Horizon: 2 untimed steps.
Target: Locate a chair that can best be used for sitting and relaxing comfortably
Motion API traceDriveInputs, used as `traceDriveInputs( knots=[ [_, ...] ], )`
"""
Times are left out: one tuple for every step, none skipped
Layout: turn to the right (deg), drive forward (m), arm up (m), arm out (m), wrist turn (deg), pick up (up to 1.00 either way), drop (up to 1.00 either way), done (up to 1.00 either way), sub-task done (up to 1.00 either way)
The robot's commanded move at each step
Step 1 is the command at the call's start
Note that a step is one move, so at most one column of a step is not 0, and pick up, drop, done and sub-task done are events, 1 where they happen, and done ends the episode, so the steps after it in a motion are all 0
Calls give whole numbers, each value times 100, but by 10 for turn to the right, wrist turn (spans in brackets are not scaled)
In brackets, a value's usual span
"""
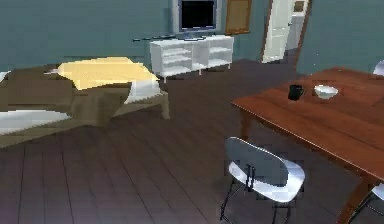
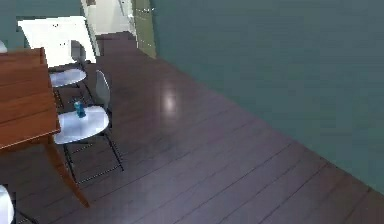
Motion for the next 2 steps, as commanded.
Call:
traceDriveInputs(
  knots=[
    [240, 0, 0, 0, 0, 0, 0, 0, 0],
    [0, 0, 0, 0, 0, 0, 0, 100, 0]
  ],
)
